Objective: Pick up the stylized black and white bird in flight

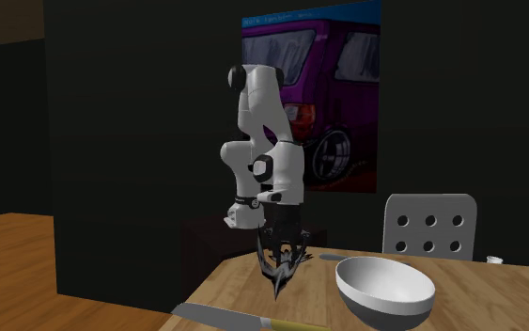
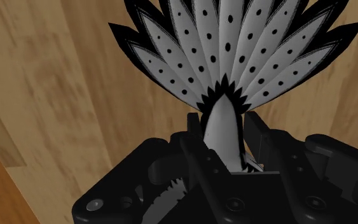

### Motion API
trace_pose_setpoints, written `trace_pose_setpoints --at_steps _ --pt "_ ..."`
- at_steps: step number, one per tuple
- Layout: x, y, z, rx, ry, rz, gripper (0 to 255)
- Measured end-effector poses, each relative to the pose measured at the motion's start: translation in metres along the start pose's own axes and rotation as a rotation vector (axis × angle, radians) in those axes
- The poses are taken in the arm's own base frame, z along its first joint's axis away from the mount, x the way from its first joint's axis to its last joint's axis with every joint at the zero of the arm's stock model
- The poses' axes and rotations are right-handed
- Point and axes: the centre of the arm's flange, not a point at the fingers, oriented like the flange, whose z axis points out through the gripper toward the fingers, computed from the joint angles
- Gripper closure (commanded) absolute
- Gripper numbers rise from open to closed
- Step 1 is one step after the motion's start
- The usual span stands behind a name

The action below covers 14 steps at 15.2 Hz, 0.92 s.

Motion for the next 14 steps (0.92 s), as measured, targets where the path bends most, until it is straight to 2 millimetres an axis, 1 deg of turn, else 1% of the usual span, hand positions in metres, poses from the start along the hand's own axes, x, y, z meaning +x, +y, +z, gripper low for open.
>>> trace_pose_setpoints --at_steps 5,14 --pt "0.005 0.0 -0.02 -0.001 0.0 0.002 255" --pt "0.013 0.0 -0.067 -0.001 0.0 0.002 255"
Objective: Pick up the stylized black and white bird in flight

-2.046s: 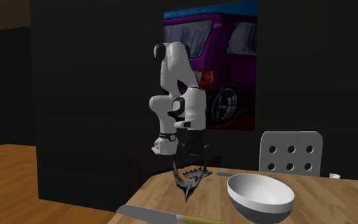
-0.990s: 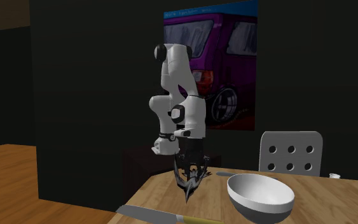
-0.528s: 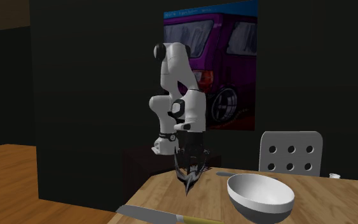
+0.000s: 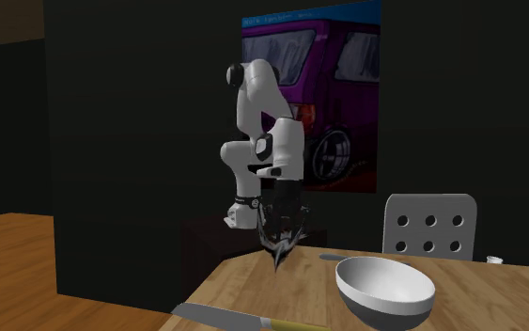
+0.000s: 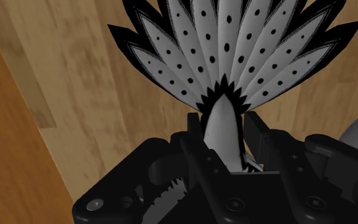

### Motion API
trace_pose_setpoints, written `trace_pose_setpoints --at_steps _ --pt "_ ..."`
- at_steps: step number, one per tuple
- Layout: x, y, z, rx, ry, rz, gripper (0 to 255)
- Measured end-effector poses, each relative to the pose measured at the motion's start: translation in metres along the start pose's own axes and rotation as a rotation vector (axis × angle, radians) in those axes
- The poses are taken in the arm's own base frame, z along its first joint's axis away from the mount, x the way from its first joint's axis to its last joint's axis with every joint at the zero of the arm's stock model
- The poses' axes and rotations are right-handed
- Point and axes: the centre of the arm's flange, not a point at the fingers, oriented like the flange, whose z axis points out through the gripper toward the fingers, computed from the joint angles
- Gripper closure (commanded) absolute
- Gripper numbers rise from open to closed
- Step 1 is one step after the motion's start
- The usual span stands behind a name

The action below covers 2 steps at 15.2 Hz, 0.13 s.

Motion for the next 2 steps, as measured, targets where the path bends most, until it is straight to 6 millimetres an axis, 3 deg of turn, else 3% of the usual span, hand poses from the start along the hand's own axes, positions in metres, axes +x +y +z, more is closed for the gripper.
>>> trace_pose_setpoints --at_steps 2 --pt "0.0013 -0.0004 -0.0082 0.0 0.0 0.0 255"
